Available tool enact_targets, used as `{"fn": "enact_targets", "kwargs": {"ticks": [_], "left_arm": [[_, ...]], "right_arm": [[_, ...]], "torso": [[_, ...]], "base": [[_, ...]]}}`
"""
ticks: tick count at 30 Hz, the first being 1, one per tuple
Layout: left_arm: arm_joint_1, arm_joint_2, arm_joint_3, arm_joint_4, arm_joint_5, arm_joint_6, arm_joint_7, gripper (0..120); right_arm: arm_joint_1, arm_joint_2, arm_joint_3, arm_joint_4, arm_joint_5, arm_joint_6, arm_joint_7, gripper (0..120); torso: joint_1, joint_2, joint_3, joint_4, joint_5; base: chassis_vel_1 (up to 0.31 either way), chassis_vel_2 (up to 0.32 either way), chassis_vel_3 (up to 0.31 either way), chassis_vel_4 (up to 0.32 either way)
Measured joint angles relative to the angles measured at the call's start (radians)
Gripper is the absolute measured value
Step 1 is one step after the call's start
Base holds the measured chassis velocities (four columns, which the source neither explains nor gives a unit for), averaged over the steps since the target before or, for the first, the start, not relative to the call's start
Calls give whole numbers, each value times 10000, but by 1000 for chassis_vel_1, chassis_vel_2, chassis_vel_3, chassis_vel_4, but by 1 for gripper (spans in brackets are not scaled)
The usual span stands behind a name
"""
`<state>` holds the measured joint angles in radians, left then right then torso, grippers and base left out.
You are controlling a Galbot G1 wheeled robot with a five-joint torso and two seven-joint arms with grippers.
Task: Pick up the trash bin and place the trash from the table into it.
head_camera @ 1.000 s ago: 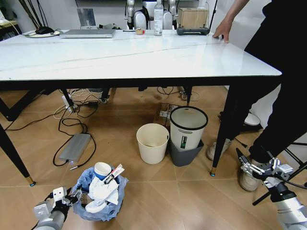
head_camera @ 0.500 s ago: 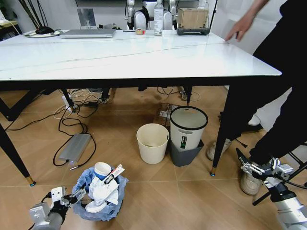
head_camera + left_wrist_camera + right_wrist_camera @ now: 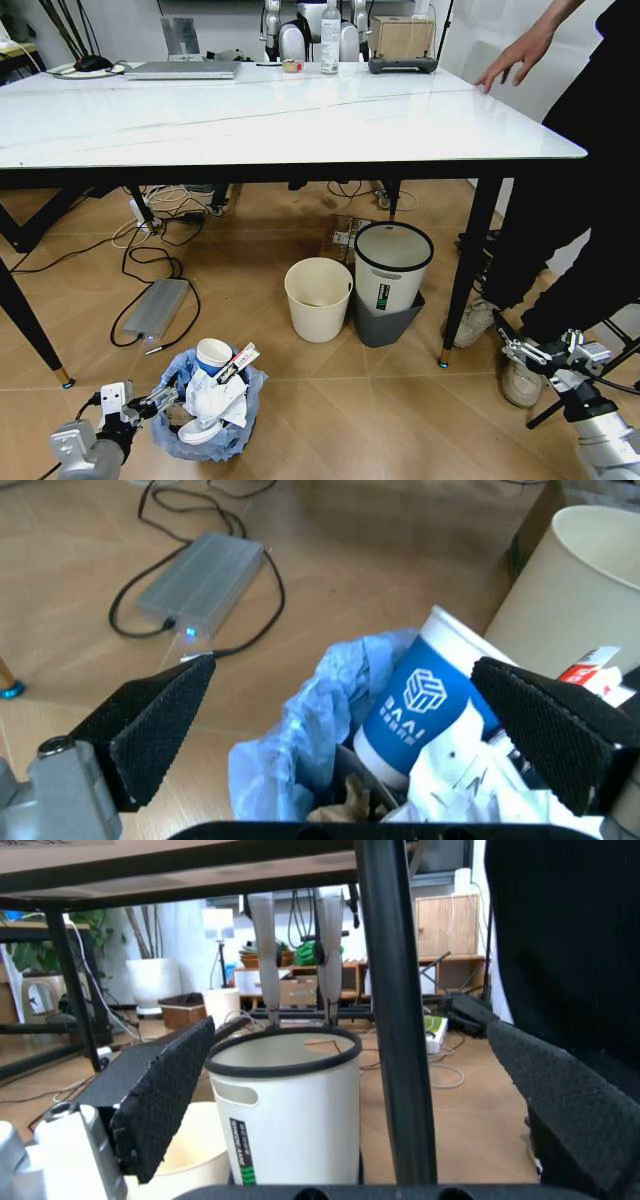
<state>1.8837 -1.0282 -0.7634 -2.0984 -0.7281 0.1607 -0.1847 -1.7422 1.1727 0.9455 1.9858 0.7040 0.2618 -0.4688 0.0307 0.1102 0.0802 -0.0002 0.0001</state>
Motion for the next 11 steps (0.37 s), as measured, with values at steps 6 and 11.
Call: {"fn": "enact_targets", "kwargs": {"ticks": [6,11], "left_arm": [[76,-79,-23,-442,1383,-1233,694,100],[340,-328,103,-919,2771,-2825,1271,100]], "right_arm": [[0,0,0,-1,0,0,0,100],[0,0,0,0,0,0,0,100]], "torso": [[0,0,0,-1,0],[0,0,0,0,-3]], "base": [[0,0,0,0],[0,0,0,0]]}}
